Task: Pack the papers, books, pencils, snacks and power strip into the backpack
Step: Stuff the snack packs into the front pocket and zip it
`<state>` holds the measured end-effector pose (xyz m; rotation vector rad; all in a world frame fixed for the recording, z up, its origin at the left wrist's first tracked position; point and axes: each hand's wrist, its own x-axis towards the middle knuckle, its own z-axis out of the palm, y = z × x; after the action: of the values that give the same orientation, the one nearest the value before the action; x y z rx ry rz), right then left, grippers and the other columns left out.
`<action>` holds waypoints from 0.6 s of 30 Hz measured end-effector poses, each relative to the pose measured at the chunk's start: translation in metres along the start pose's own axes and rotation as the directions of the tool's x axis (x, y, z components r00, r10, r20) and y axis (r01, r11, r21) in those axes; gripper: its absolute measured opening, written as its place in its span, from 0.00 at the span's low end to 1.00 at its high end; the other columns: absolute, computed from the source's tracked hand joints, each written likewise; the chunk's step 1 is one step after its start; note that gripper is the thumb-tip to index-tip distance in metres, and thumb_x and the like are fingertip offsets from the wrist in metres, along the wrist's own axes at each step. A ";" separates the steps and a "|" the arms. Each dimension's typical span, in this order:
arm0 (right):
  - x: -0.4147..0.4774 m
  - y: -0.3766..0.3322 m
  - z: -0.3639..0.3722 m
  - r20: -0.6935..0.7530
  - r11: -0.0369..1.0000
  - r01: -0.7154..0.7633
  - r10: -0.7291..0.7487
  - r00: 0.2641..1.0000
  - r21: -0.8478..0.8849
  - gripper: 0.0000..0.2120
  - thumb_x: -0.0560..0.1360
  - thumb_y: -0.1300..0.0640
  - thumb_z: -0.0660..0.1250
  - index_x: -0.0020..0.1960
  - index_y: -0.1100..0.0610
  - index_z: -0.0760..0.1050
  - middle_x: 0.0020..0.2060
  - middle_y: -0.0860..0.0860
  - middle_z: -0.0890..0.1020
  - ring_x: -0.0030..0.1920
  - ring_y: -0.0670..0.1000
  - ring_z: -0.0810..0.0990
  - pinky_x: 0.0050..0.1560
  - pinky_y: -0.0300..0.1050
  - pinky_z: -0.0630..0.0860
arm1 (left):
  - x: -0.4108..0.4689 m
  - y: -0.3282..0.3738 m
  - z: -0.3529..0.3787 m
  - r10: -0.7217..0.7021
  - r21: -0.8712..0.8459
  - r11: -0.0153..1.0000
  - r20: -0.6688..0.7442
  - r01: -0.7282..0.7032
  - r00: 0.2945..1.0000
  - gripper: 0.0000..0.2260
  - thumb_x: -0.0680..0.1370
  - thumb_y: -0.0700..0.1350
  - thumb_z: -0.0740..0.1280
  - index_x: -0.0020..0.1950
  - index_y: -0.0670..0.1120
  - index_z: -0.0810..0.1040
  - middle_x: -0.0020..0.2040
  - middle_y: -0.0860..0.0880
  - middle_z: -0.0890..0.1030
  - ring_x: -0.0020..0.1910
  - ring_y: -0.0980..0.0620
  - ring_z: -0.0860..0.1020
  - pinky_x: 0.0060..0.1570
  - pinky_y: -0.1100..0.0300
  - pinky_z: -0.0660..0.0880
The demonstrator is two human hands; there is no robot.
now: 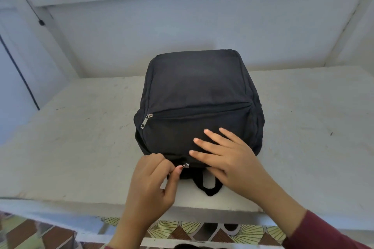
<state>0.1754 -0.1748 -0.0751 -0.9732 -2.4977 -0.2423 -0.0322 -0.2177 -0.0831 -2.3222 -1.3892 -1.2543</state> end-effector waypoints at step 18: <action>-0.016 0.004 0.019 -0.226 0.996 0.051 -0.033 0.974 0.077 0.15 0.81 0.58 0.55 0.63 0.53 0.76 0.60 0.47 0.78 0.64 0.50 0.74 0.67 0.47 0.68 | 0.028 -0.123 -0.010 -0.405 0.135 0.902 -0.067 0.411 0.912 0.13 0.74 0.34 0.68 0.34 0.43 0.66 0.31 0.48 0.67 0.30 0.48 0.66 0.30 0.64 0.59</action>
<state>0.1818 -0.1753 -0.0996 -0.8127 -2.3045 -0.2460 -0.1286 -0.1362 -0.0885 -1.9609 -1.9560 -1.2313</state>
